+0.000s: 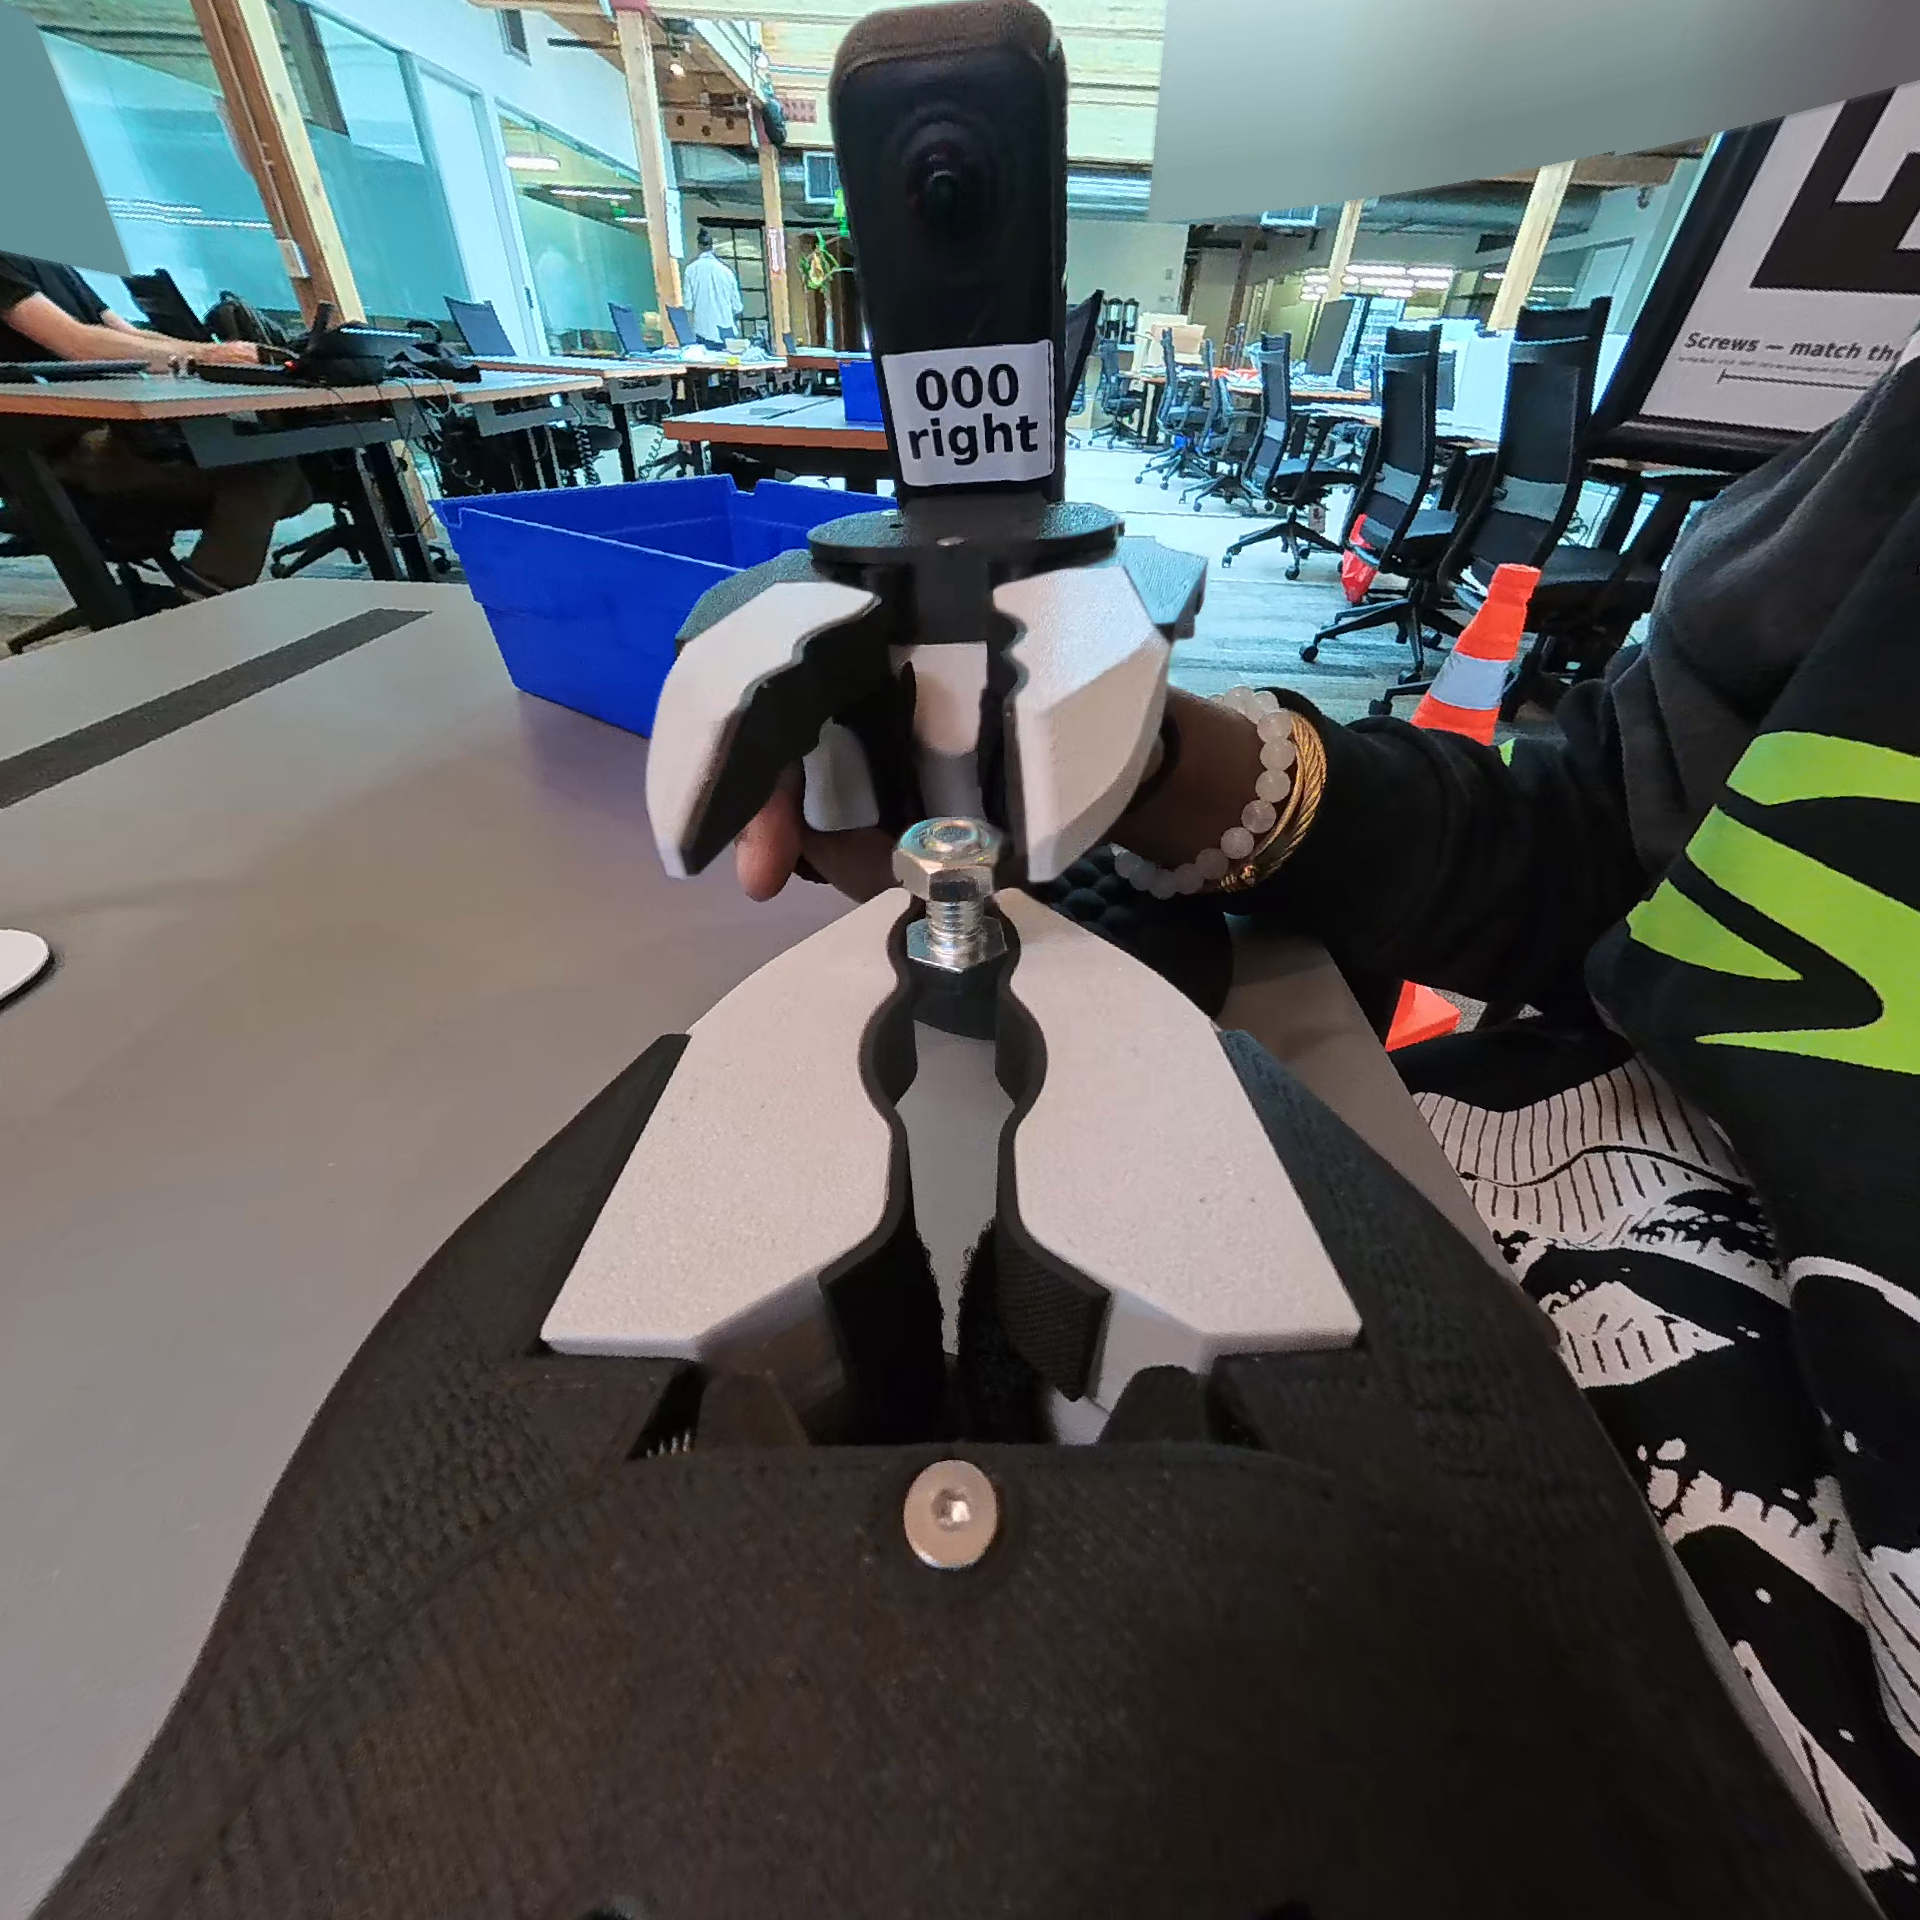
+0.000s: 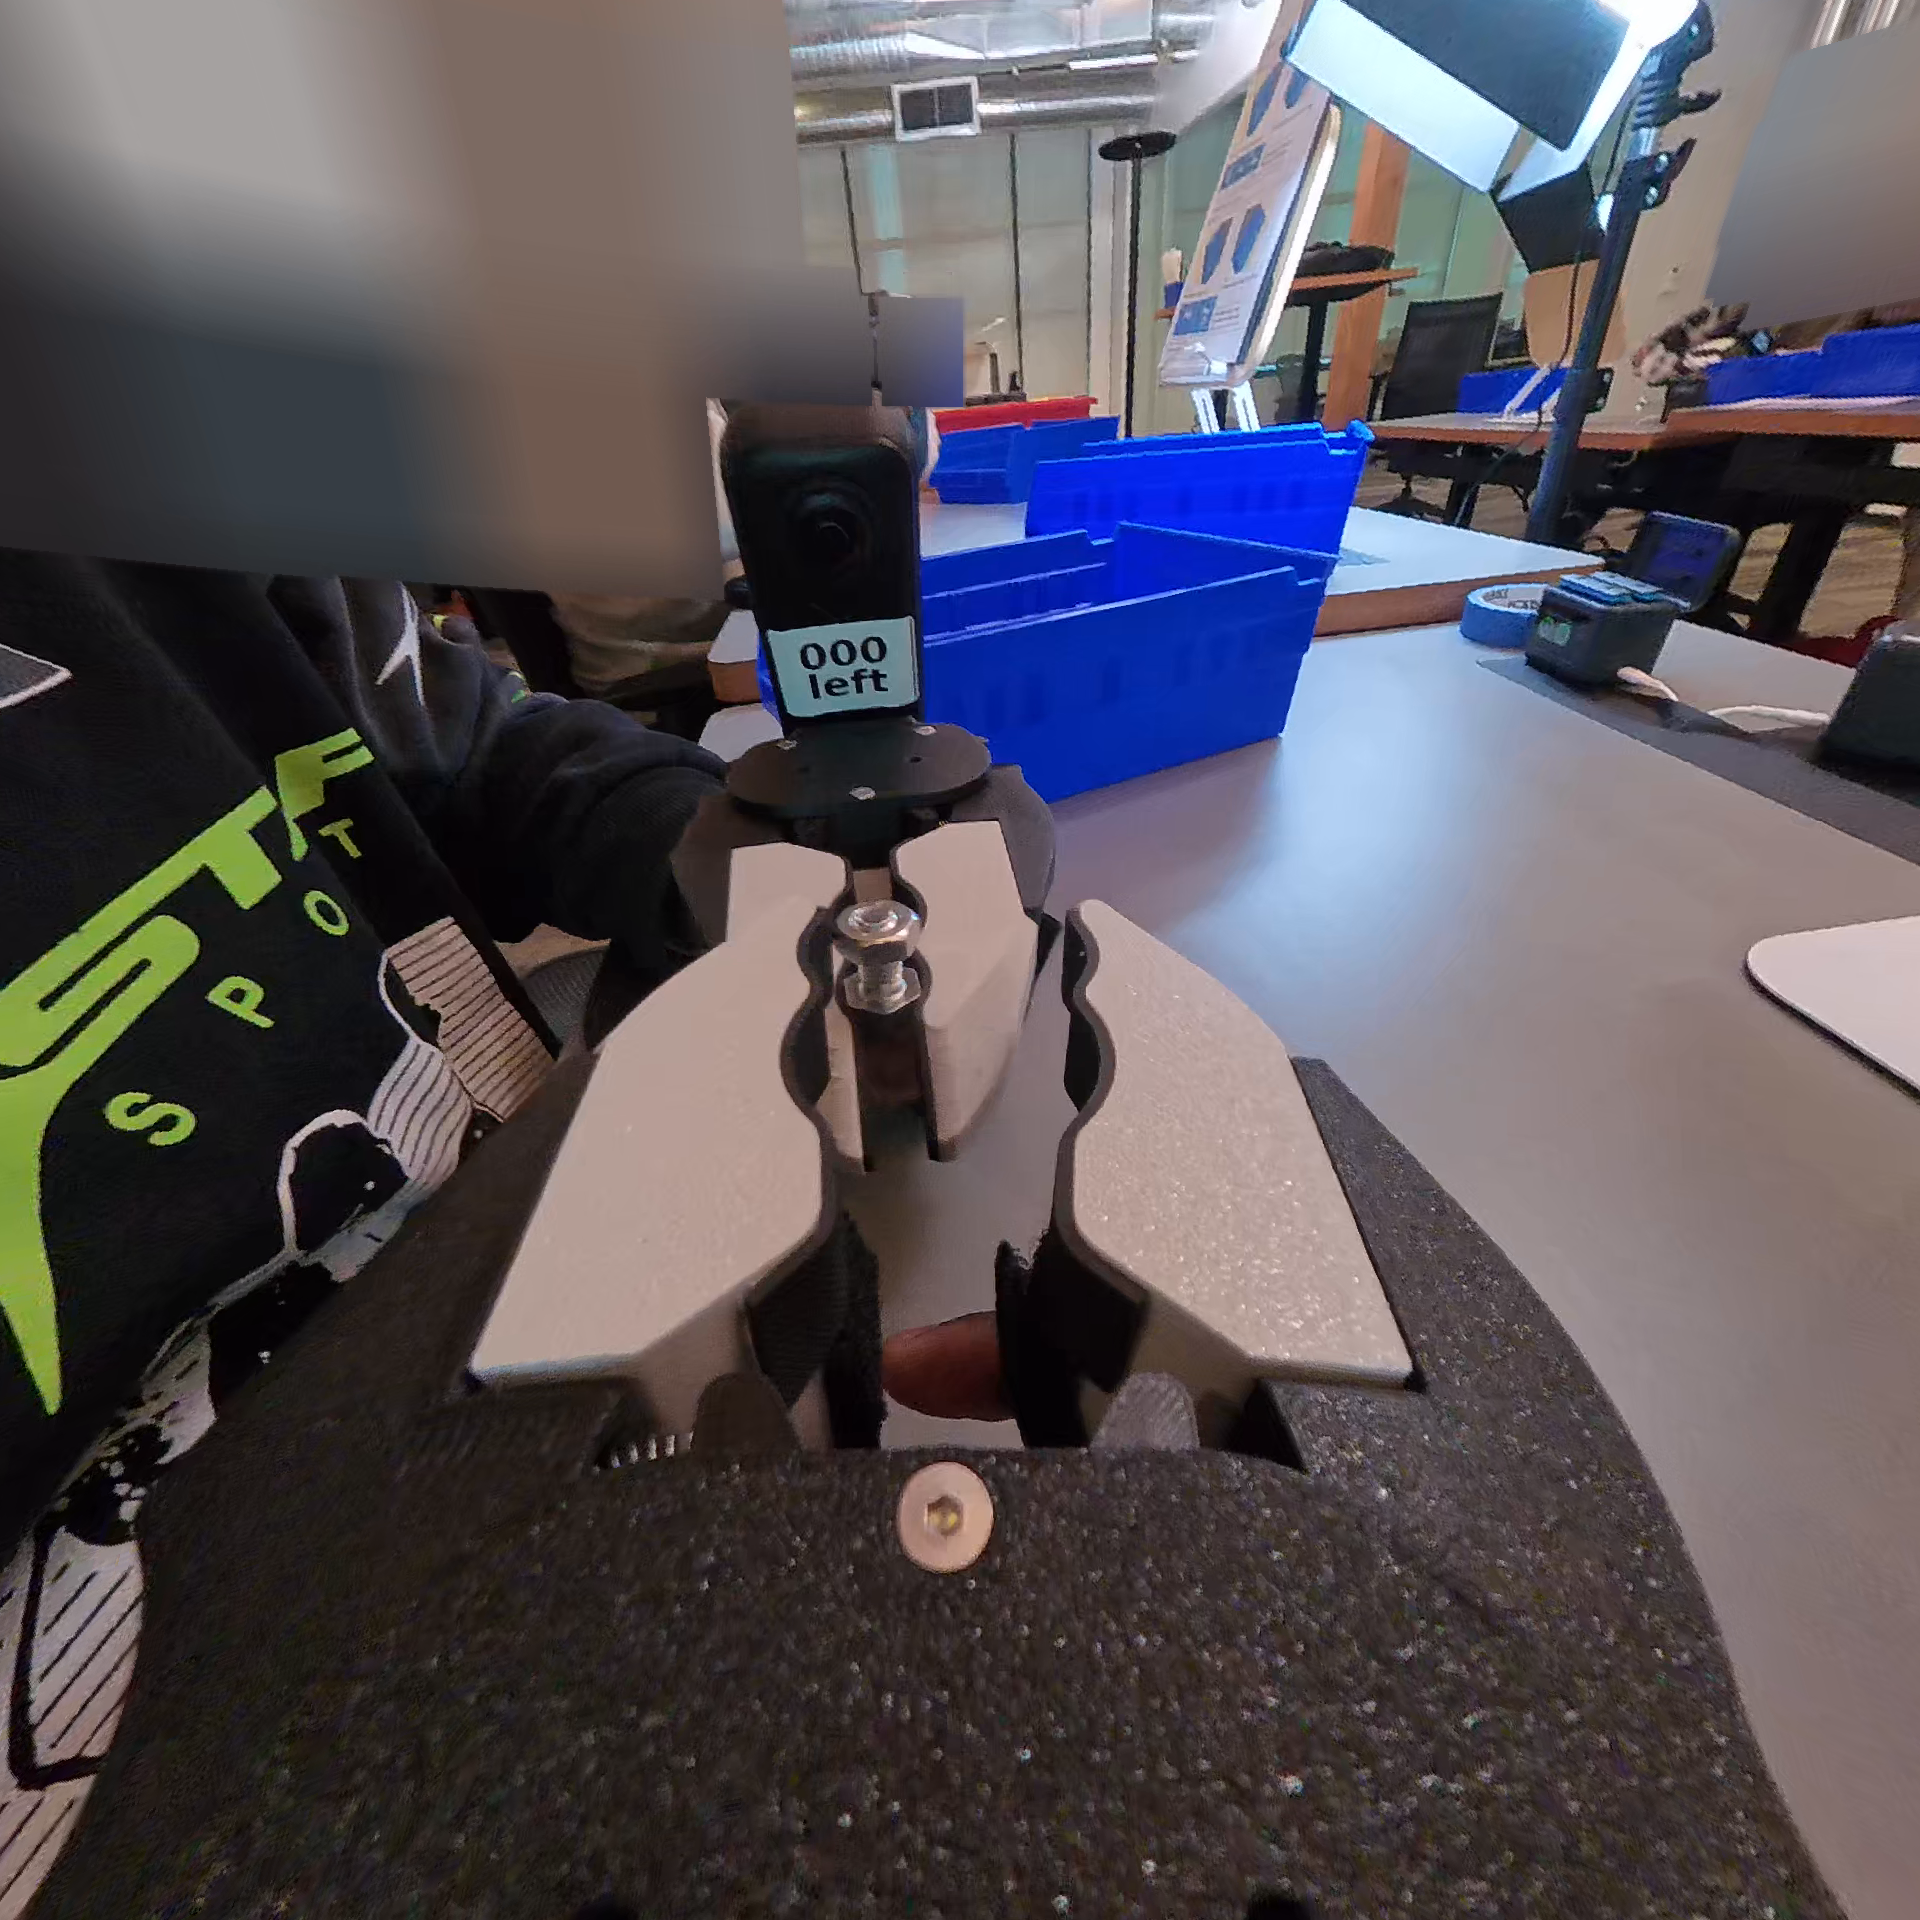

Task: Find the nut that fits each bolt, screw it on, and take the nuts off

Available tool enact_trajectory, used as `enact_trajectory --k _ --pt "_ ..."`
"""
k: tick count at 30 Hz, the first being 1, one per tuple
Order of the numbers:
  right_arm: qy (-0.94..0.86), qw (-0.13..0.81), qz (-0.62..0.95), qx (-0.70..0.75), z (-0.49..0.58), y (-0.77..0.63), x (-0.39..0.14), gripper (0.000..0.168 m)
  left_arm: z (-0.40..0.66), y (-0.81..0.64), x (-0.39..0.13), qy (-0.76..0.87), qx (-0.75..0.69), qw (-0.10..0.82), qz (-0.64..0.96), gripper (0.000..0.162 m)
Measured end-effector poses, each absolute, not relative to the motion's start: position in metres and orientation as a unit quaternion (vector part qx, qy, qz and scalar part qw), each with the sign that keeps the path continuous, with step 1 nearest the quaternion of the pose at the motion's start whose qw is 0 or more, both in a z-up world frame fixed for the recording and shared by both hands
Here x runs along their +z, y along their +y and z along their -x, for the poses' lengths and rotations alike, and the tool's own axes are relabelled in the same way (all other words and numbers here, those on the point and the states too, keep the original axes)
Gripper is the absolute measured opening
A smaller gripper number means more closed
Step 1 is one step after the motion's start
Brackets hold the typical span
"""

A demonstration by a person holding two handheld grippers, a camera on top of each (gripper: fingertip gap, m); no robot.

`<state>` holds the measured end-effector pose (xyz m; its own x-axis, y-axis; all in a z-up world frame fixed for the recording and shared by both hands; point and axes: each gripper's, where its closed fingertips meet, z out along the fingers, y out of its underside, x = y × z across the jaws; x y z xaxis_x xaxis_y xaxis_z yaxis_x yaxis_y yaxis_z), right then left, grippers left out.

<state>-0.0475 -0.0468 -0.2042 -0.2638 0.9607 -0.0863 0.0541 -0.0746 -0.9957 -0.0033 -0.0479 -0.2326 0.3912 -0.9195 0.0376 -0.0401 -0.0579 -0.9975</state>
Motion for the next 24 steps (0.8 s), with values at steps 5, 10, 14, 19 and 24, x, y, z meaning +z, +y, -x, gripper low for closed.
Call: enact_trajectory --k 5,10,14,19,24 --pt "-0.543 0.414 0.460 0.567 0.037 -0.037 -0.199 0.019 0.005 -0.047 -0.230 0.385 -0.395 0.567 0.612 0.010" --pt "-0.539 0.417 0.441 0.584 0.035 -0.042 -0.192 0.020 0.003 -0.048 -0.232 0.390 -0.391 0.564 0.614 0.010" --pt "-0.554 0.400 0.447 0.578 0.044 -0.049 -0.200 0.043 0.004 -0.047 -0.233 0.392 -0.385 0.564 0.616 0.010" --pt "-0.554 0.401 0.454 0.572 0.040 -0.045 -0.202 0.035 0.004 -0.047 -0.231 0.388 -0.391 0.567 0.613 0.010" --pt "-0.544 0.412 0.452 0.574 0.035 -0.040 -0.197 0.012 0.003 -0.049 -0.232 0.393 -0.390 0.565 0.612 0.010"
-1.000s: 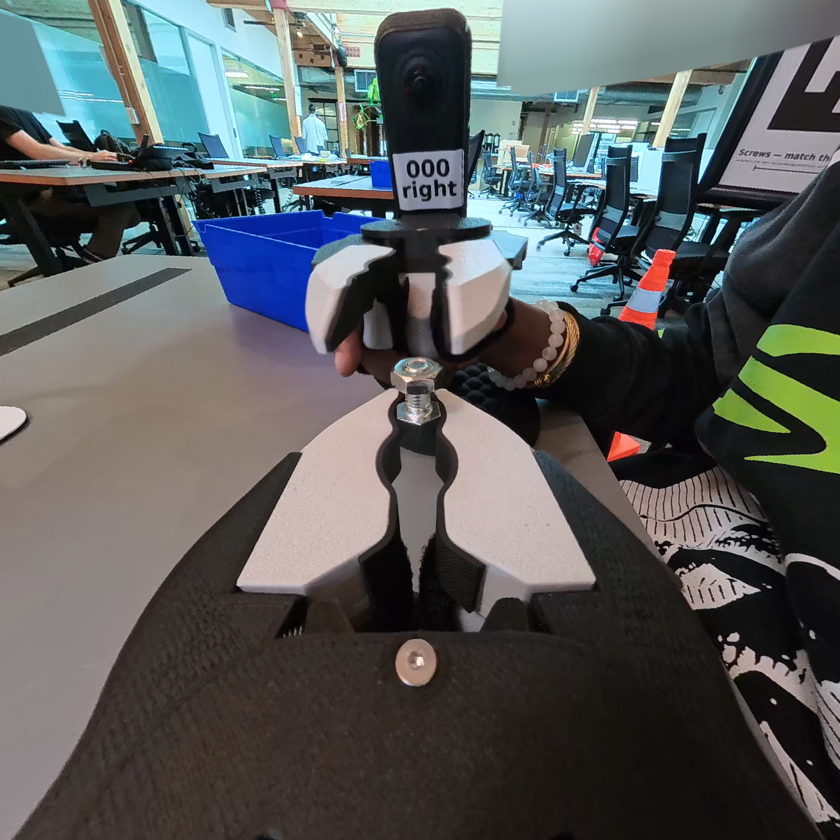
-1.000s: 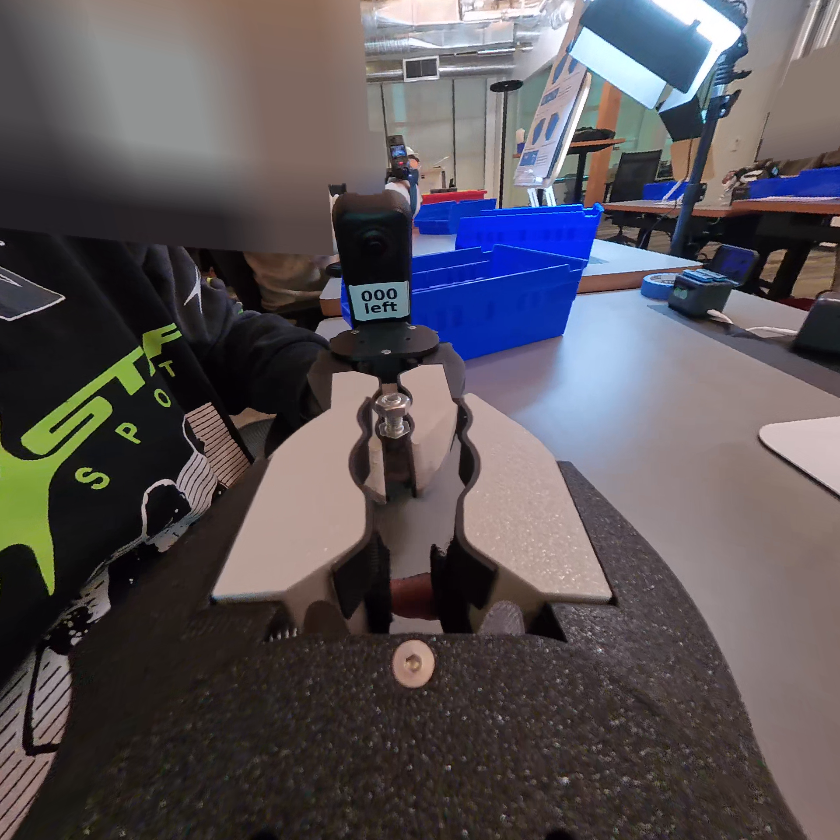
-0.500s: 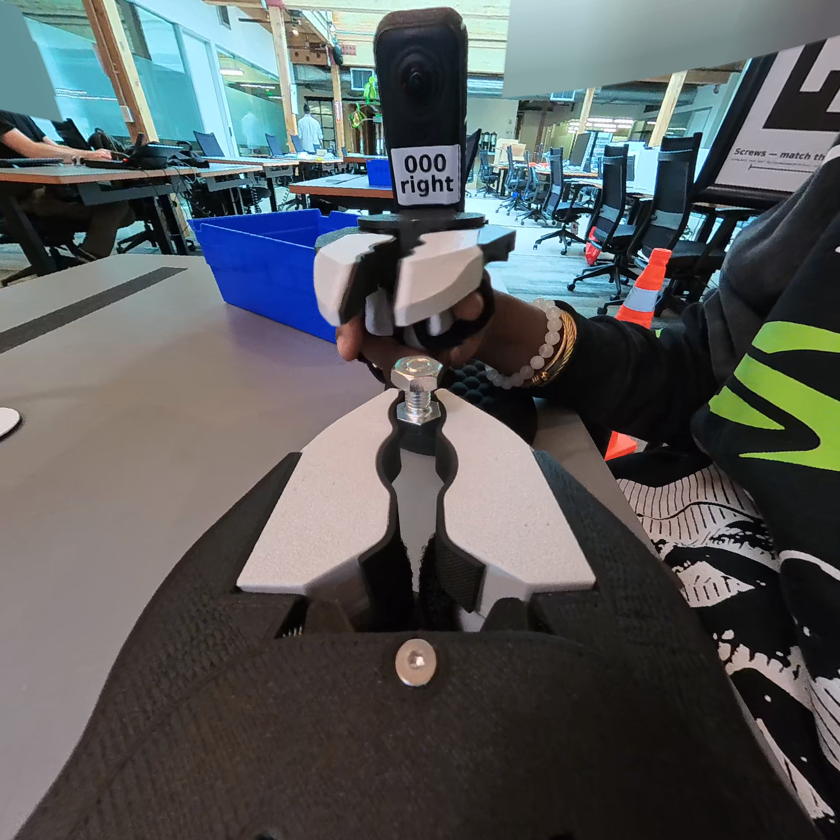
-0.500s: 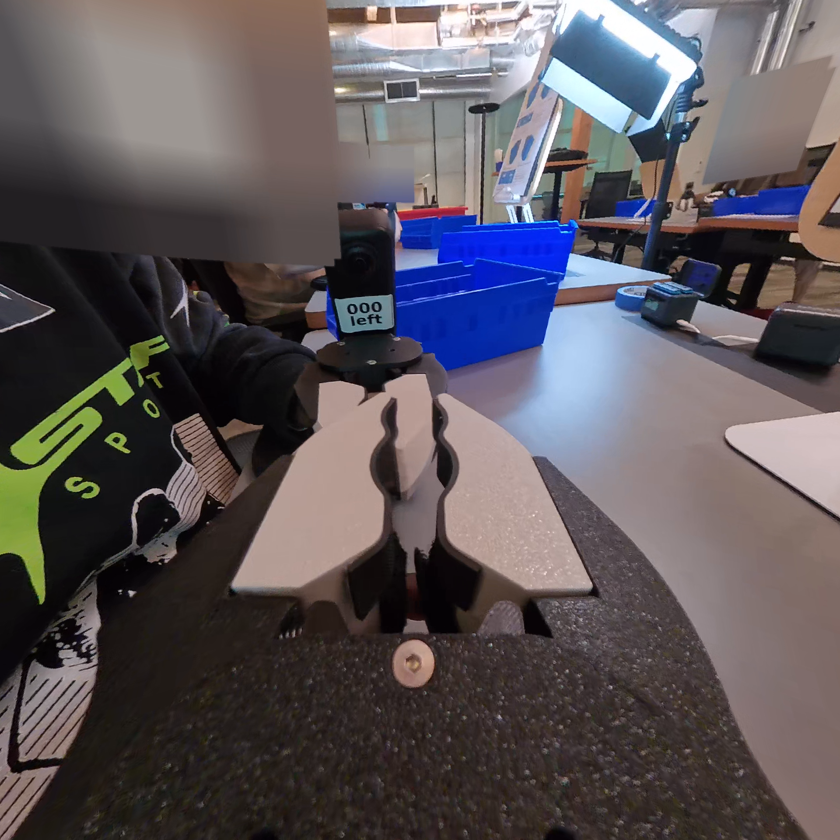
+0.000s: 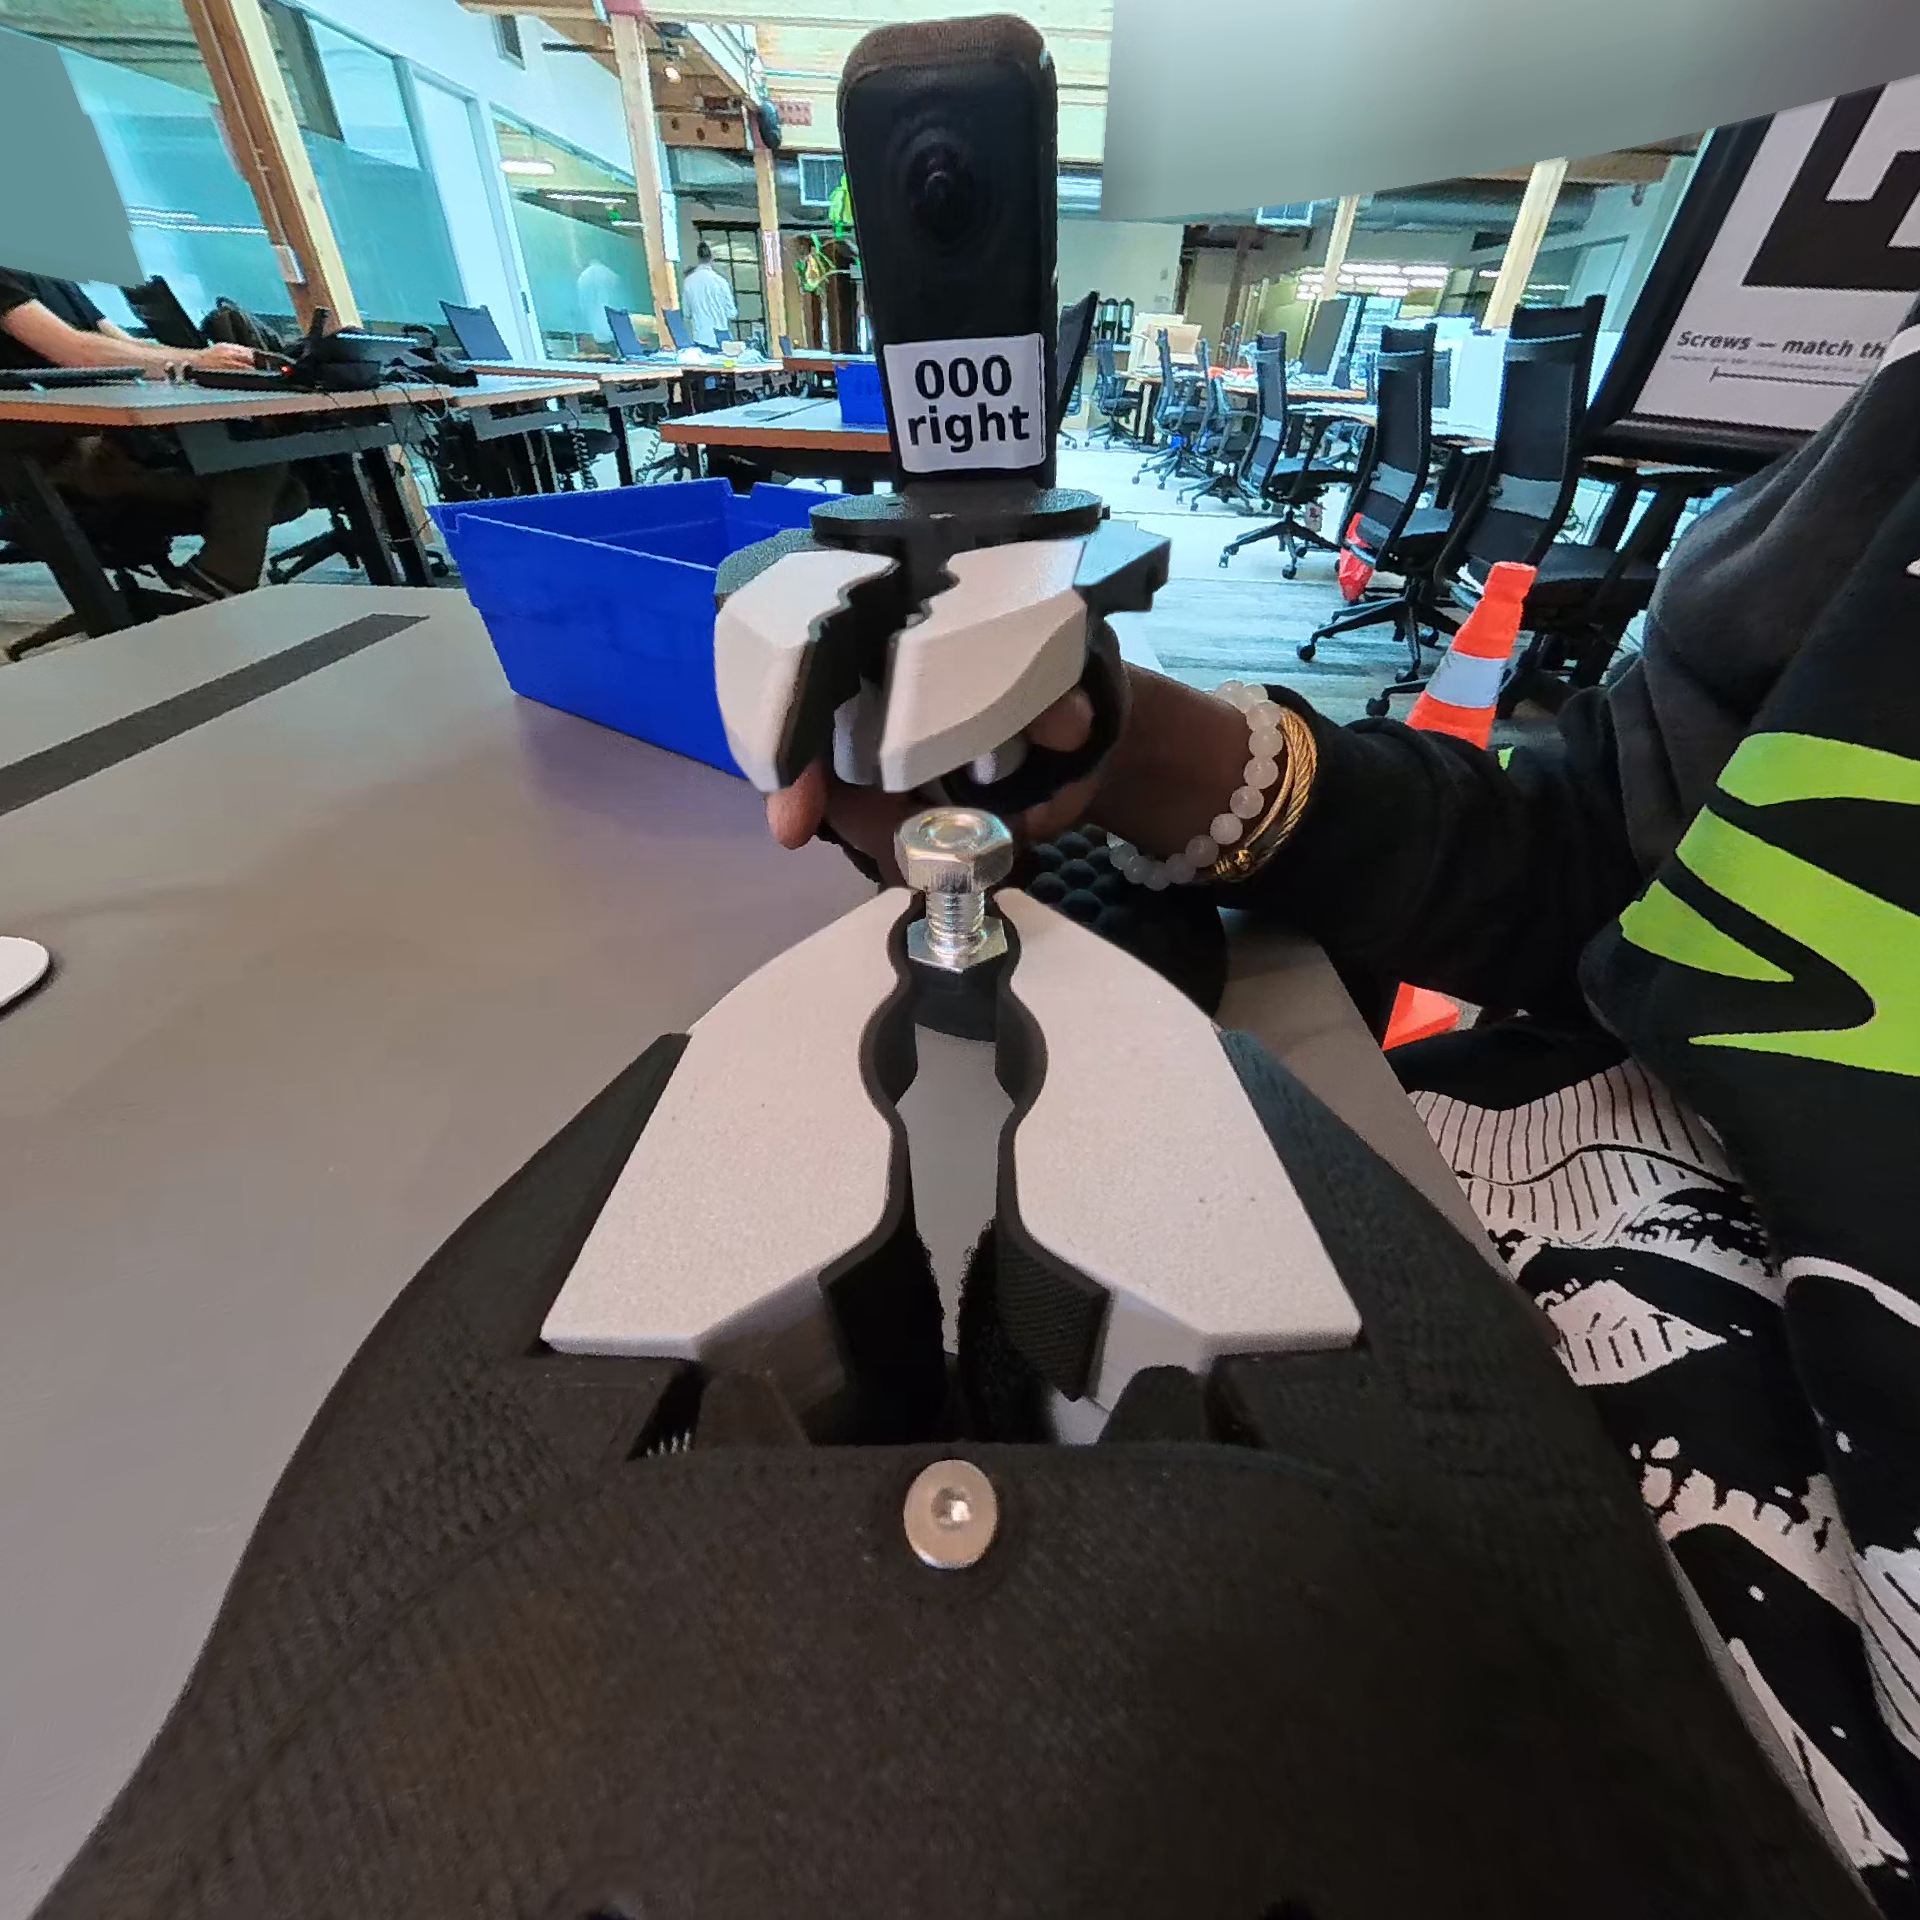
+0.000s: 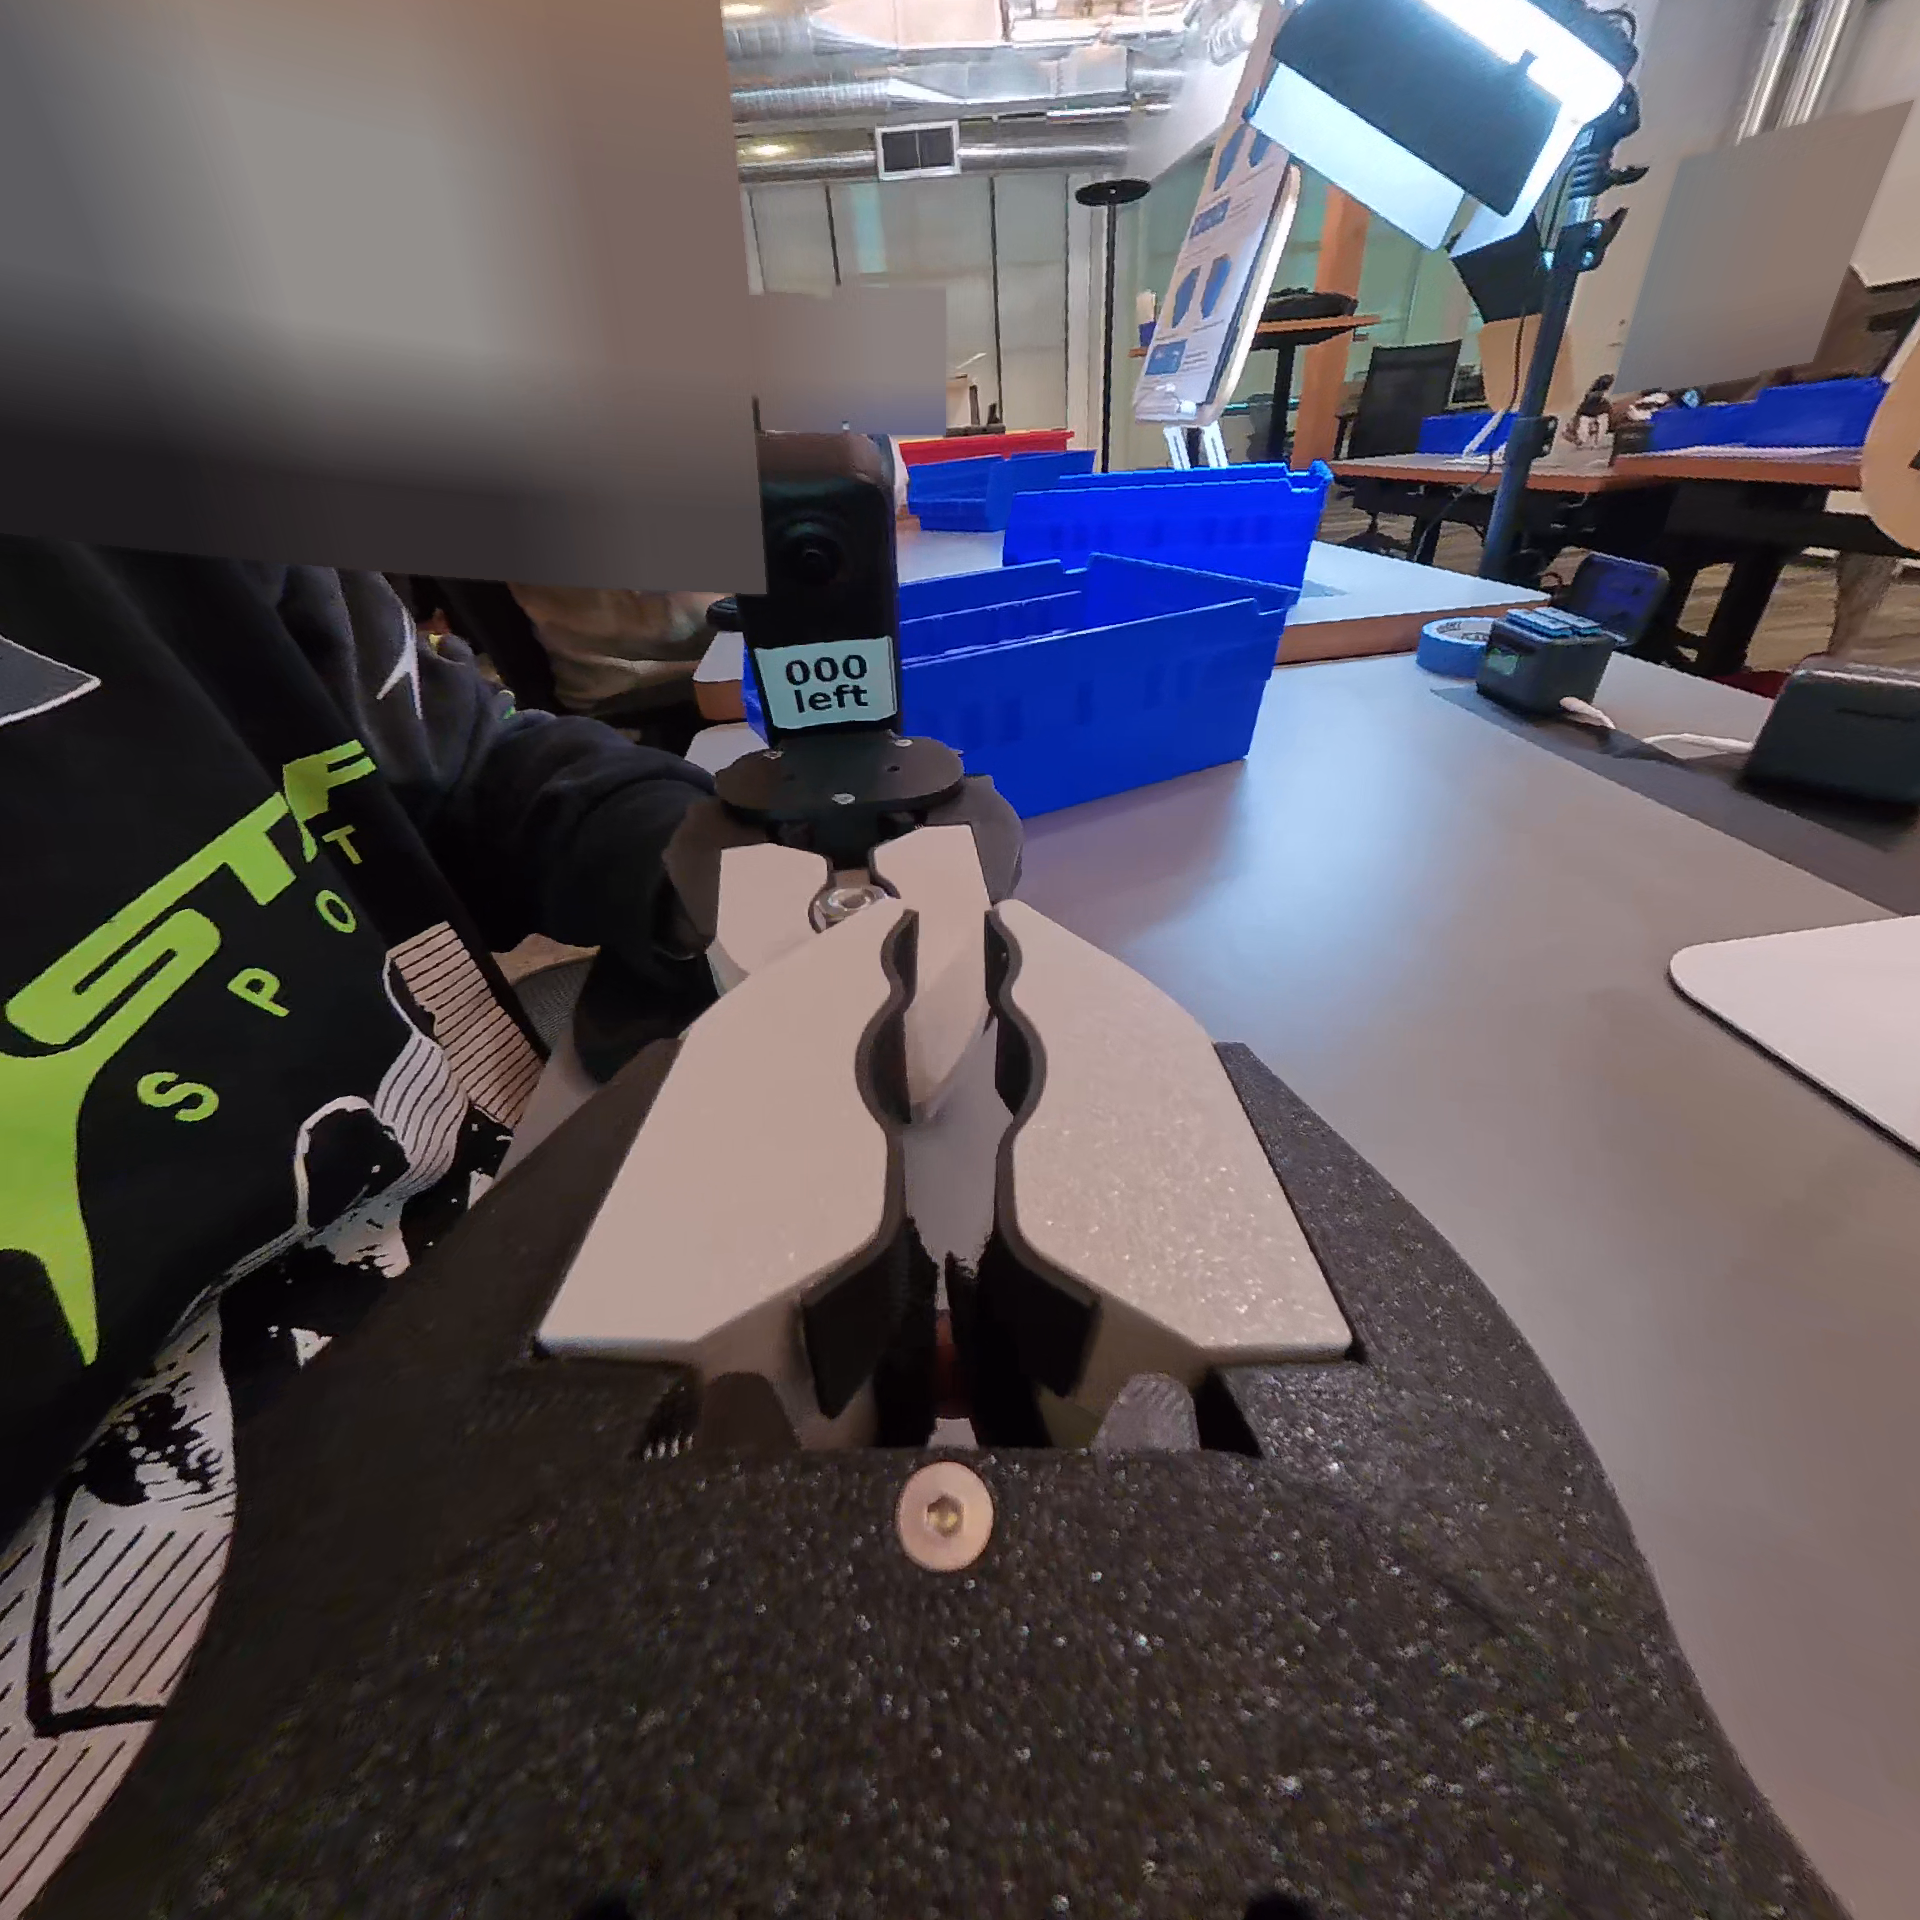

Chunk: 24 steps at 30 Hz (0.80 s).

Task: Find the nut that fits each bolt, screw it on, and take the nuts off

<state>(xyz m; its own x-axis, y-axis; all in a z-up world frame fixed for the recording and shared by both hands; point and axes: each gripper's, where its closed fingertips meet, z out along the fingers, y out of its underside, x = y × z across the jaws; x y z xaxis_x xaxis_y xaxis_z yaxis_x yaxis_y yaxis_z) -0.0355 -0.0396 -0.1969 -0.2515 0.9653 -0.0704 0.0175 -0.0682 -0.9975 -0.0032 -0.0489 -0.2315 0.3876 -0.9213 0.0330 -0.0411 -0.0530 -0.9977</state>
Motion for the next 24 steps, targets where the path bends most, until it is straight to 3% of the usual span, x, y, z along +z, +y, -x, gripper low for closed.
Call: enact_trajectory --k 6,10,13,15,20,24 --pt "-0.559 0.397 0.444 0.576 0.043 -0.051 -0.201 0.044 0.005 -0.047 -0.231 0.389 -0.388 0.566 0.614 0.010" --pt "-0.559 0.403 0.450 0.568 0.041 -0.046 -0.202 0.035 0.004 -0.047 -0.231 0.388 -0.389 0.567 0.613 0.010" --pt "-0.543 0.419 0.457 0.566 0.036 -0.037 -0.198 0.014 0.005 -0.048 -0.229 0.385 -0.395 0.568 0.610 0.010" --pt "-0.540 0.420 0.451 0.573 0.035 -0.038 -0.195 0.014 0.004 -0.048 -0.230 0.389 -0.391 0.567 0.612 0.010" --pt "-0.557 0.404 0.442 0.575 0.040 -0.049 -0.199 0.039 0.005 -0.047 -0.231 0.389 -0.389 0.567 0.613 0.010" --pt "-0.558 0.406 0.450 0.567 0.040 -0.046 -0.202 0.033 0.004 -0.047 -0.231 0.388 -0.388 0.567 0.613 0.010"
